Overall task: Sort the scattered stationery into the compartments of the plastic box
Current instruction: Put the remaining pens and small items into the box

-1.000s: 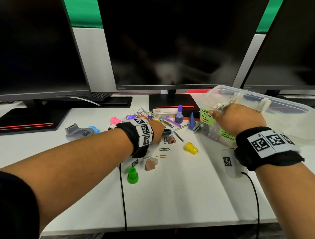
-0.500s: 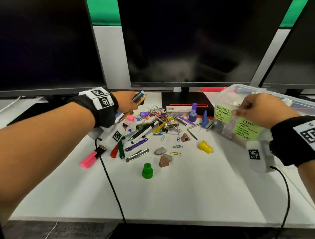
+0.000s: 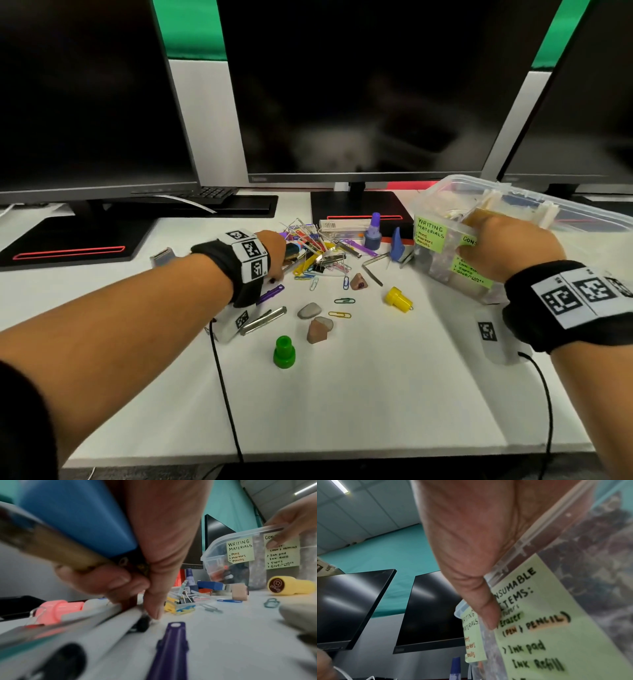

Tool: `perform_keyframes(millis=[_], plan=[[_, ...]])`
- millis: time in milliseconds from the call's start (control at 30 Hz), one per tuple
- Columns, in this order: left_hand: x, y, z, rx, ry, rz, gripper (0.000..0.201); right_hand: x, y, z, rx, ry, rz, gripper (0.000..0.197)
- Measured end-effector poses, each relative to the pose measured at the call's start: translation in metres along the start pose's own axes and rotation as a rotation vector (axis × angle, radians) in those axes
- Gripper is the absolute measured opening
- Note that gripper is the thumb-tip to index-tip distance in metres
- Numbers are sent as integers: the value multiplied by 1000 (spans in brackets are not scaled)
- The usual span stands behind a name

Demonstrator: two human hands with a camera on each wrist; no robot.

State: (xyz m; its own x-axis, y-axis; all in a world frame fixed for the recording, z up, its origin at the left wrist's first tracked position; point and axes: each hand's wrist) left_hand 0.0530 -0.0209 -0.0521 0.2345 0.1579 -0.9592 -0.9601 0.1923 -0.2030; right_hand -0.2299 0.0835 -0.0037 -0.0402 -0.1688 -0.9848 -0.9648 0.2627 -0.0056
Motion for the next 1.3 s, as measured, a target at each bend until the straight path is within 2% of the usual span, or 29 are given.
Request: perform_keyframes(millis=[100, 233, 467, 633, 1000, 1167, 1300], plan=[[-1, 8, -2, -20, -14, -49, 51, 2, 1, -2, 1, -3, -9, 33], [-2, 10, -7, -63, -21, 2, 54, 4, 0, -1, 1, 17, -3, 30], [2, 9, -24, -109, -54, -39, 41, 8, 3, -4, 2, 31, 11, 33], [-1, 10, -27, -100, -52, -74, 33, 11, 3, -7, 8, 43, 8, 31], [-11, 25, -22, -45, -61, -67, 46, 9, 6, -11, -17, -13, -17, 34], [-9, 22, -21, -20, -37, -80, 44, 10, 6, -13, -19, -7, -18, 34], [-19, 14, -19, -17, -3, 0, 36, 9, 7, -16, -16, -9, -17, 35]])
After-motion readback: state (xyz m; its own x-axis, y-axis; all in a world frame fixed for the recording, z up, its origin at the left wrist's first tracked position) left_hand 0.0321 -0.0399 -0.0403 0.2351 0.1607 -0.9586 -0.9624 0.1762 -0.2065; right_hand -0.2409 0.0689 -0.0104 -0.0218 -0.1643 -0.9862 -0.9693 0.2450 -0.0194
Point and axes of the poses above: each hand's wrist, its own z-axis away from the middle knuckle, its own x-axis out of the palm, y = z × x, and after that the axes turned 4 degrees about -x, right-handed
